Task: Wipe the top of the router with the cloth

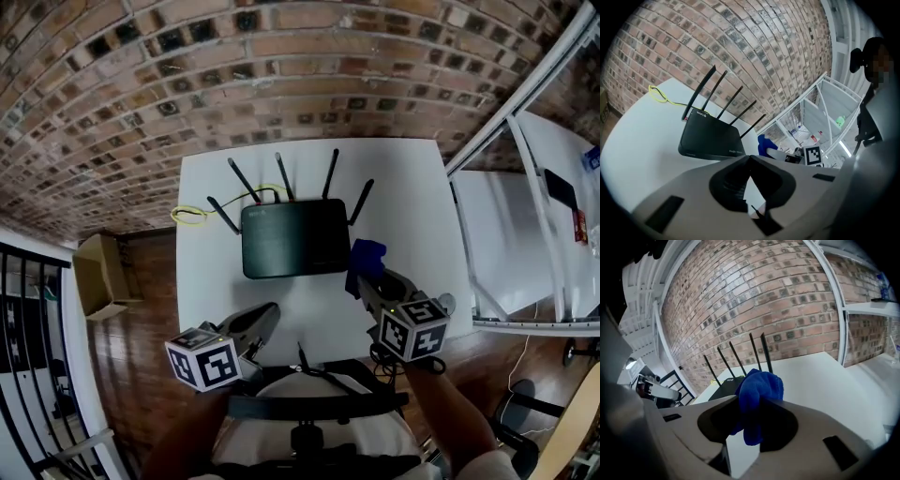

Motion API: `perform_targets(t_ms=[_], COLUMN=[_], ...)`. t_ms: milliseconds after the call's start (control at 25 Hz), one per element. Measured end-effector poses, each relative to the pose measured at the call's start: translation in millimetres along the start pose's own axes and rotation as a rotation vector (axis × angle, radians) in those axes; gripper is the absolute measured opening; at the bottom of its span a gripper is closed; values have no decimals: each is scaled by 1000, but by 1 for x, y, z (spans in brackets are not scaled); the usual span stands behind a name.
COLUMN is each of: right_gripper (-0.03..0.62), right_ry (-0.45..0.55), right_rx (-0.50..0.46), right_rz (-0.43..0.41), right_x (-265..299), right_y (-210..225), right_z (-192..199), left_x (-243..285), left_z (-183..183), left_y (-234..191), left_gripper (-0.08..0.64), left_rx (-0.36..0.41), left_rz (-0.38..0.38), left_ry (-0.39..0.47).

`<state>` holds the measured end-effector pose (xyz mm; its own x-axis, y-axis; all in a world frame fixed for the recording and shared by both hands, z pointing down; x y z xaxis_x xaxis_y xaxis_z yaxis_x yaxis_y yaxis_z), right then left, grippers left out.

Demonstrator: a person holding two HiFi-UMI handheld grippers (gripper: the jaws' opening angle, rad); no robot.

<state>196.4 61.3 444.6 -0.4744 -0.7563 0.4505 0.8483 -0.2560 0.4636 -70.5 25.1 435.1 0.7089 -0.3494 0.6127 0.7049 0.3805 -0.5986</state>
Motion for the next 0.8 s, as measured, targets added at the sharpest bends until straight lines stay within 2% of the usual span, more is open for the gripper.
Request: perform_targets(t_ms=[160, 440, 800], right_gripper=[132, 132, 115], right_ry=[16, 34, -33], right_rx=[-15, -58, -78], right_rz=[34, 39, 1], right_x=[-32, -73, -102], right_y=[23, 55, 85], right_z=[6, 13, 33], left_x=[14, 35, 50], left_z=[12, 34, 63], left_y=[23, 66, 106], left_gripper=[28, 28, 28], left_rx=[6, 19, 12], left_rz=[-7, -32, -75], left_ry=[1, 6, 11])
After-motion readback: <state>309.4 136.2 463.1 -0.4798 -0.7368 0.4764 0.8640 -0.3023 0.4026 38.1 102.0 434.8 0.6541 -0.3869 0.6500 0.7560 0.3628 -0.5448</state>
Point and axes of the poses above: the fingertips, and each gripper's own axes: x forward along the fingers, y to its right, z out of its underside, the point moved 8 cm from there along -x, backward along the fingers, and after that the axes turned 15 degrees about -z, right-handed, at the moved point
